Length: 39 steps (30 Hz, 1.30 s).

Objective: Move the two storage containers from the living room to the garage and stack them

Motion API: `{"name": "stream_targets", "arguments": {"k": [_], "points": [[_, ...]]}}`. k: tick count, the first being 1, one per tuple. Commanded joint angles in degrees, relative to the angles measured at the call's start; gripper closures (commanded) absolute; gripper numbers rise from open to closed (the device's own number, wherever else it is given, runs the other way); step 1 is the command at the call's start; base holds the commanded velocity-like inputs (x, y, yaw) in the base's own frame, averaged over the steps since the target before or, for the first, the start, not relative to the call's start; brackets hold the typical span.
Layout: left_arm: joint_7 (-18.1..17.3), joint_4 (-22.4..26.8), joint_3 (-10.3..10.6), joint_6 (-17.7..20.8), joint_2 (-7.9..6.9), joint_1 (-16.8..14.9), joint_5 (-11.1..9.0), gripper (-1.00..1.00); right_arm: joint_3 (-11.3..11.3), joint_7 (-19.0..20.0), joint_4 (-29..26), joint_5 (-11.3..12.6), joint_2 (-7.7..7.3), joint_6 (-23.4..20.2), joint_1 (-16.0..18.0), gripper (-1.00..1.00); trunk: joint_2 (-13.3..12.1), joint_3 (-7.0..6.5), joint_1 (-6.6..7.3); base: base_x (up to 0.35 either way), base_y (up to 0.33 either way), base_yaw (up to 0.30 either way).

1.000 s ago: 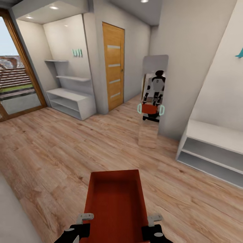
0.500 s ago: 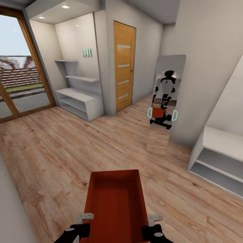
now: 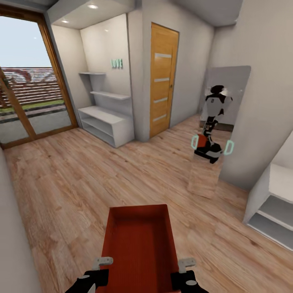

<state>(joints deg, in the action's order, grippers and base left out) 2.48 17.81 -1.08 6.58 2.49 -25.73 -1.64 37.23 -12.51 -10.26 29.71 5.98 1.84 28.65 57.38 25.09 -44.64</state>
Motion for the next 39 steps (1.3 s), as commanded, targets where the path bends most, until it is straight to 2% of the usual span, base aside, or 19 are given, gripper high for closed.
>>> {"name": "stream_targets", "arguments": {"k": [1, 14, 39], "points": [[0.60, 0.30, -0.15, 0.36, -0.03, -0.03, 0.68, 1.00, -0.49, -0.32, 0.68, 1.11, -1.06, 0.27, 0.04, 1.00, 0.03, 0.06, -0.04, 0.325, 0.000, 0.267], [0.60, 0.39, -0.15, 0.36, -0.10, -0.03, 0.68, 1.00, -0.49, -0.32, 0.68, 1.13, -1.06, 0.27, 0.05, 1.00, 0.03, 0.06, -0.04, 0.325, 0.000, 0.242], [0.60, 0.39, -0.15, 0.45, -0.03, -0.03, 0.68, 1.00, -0.49, -0.32, 0.69, 1.11, -1.06, 0.27, 0.02, 1.00, 0.03, 0.06, -0.04, 0.325, 0.000, 0.003]]}}
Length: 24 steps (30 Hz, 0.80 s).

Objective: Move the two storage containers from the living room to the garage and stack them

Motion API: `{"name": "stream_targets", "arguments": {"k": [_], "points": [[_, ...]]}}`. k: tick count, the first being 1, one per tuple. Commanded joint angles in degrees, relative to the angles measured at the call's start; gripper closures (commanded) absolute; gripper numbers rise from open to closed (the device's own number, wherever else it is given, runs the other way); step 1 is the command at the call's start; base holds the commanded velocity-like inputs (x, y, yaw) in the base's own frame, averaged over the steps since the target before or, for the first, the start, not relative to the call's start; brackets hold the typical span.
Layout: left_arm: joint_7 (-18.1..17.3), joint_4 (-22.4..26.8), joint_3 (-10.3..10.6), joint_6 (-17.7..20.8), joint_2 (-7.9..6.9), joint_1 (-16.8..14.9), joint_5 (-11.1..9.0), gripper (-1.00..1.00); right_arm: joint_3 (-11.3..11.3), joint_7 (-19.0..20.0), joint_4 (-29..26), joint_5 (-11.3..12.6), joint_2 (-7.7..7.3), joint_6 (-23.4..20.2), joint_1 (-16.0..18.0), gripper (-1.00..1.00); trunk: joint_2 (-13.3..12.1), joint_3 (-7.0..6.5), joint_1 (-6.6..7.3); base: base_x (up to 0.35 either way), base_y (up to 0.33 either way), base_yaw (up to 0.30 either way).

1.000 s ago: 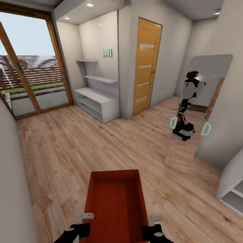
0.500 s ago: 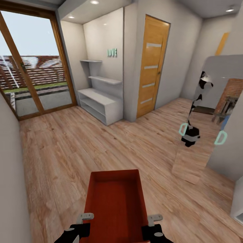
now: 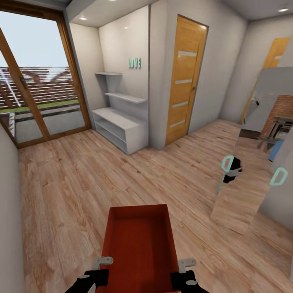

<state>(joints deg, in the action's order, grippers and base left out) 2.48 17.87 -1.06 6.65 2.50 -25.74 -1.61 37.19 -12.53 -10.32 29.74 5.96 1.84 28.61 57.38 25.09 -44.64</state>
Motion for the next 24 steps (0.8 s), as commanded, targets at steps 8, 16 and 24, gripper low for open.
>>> {"name": "stream_targets", "arguments": {"k": [8, 16, 24], "points": [[0.59, 0.32, -0.17, 0.38, -0.06, -0.01, 0.65, 1.00, -0.46, -0.31, 0.75, 1.10, -1.04, 0.27, 0.06, 1.00, 0.03, 0.06, -0.04, 0.325, 0.000, 0.000], [0.59, 0.32, -0.17, 0.38, -0.06, -0.01, 0.65, 1.00, -0.46, -0.30, 0.74, 1.09, -1.04, 0.27, 0.09, 1.00, 0.03, 0.06, -0.04, 0.325, 0.000, 0.000], [0.59, 0.32, -0.17, 0.38, -0.04, -0.01, 0.65, 1.00, -0.46, -0.30, 0.75, 1.11, -1.04, 0.27, 0.06, 1.00, 0.03, 0.06, -0.04, 0.325, 0.000, 0.000]]}}
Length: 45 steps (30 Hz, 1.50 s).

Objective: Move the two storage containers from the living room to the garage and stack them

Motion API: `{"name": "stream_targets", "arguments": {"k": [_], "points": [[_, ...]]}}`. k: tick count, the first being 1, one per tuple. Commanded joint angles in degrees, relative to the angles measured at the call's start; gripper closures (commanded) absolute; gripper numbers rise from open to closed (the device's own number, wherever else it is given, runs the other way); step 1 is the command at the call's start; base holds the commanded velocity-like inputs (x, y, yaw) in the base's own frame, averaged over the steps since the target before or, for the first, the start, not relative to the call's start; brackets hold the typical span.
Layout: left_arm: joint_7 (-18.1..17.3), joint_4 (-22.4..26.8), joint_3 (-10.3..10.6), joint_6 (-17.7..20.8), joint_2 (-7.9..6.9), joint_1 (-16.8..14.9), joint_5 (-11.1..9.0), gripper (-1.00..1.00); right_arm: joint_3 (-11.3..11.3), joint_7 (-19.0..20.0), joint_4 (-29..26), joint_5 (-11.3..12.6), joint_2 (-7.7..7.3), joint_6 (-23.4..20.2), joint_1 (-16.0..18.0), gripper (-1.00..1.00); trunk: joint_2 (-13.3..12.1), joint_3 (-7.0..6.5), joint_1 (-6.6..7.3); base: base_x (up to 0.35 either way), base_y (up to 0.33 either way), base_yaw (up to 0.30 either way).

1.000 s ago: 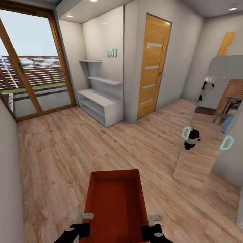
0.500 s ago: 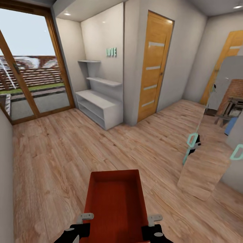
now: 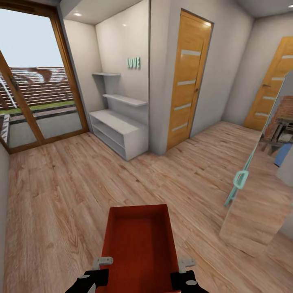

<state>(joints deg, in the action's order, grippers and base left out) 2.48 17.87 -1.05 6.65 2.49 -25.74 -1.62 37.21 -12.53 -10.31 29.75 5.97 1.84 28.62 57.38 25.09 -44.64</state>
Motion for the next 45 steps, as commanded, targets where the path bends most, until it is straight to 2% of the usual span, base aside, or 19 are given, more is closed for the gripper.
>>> {"name": "stream_targets", "arguments": {"k": [1, 45], "points": [[0.60, 0.32, -0.18, 0.38, -0.04, -0.01, 0.66, 1.00, -0.47, -0.31, 0.74, 1.08, -1.04, 0.27, 0.04, 1.00, 0.03, 0.06, -0.04, 0.325, 0.000, 0.000], [0.60, 0.32, -0.16, 0.38, -0.05, -0.01, 0.66, 1.00, -0.47, -0.29, 0.74, 1.09, -1.04, 0.27, 0.07, 1.00, 0.03, 0.06, -0.04, 0.325, 0.000, 0.000]]}}
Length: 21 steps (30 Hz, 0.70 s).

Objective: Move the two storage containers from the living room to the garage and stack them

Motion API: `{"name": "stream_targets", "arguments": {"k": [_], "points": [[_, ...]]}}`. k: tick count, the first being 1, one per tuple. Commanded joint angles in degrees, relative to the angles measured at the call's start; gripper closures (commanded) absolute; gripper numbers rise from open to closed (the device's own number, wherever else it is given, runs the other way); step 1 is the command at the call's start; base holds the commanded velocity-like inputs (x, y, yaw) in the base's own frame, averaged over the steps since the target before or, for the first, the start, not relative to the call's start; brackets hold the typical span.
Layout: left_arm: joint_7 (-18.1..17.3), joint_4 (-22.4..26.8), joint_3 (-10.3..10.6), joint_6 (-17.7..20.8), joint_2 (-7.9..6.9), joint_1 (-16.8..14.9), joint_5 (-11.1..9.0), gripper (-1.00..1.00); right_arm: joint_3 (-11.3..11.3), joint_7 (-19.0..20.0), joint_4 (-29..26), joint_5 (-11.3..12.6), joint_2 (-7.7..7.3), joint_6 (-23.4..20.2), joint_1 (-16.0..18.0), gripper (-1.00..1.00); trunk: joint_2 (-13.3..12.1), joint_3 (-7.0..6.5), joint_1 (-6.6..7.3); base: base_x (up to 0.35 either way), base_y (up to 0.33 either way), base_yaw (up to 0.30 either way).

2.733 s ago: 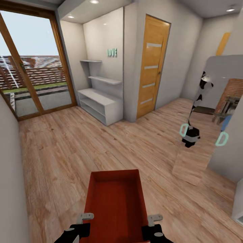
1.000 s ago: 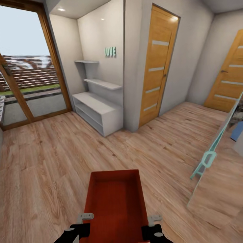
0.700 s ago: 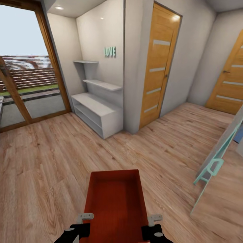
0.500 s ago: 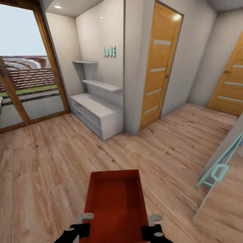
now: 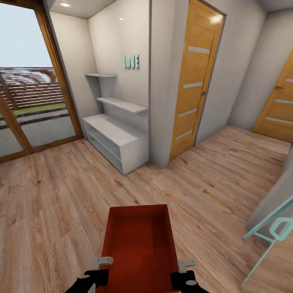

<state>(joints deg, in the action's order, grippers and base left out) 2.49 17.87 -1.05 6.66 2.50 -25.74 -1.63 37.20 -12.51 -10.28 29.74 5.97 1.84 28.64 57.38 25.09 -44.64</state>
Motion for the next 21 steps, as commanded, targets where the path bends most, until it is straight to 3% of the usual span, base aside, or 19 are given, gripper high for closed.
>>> {"name": "stream_targets", "arguments": {"k": [1, 8, 21], "points": [[0.59, 0.32, -0.17, 0.37, -0.05, -0.01, 0.66, 1.00, -0.46, -0.31, 0.71, 1.11, -1.05, 0.27, 0.07, 1.00, 0.03, 0.06, -0.04, 0.325, 0.000, 0.000], [0.59, 0.32, -0.18, 0.37, -0.07, -0.01, 0.66, 1.00, -0.46, -0.32, 0.70, 1.10, -1.05, 0.27, 0.07, 1.00, 0.03, 0.06, -0.04, 0.325, 0.000, -0.072], [0.59, 0.34, -0.18, 0.37, -0.11, -0.01, 0.66, 1.00, -0.46, -0.32, 0.73, 1.11, -1.05, 0.27, 0.07, 1.00, 0.03, 0.06, -0.04, 0.325, 0.000, -0.275]]}}
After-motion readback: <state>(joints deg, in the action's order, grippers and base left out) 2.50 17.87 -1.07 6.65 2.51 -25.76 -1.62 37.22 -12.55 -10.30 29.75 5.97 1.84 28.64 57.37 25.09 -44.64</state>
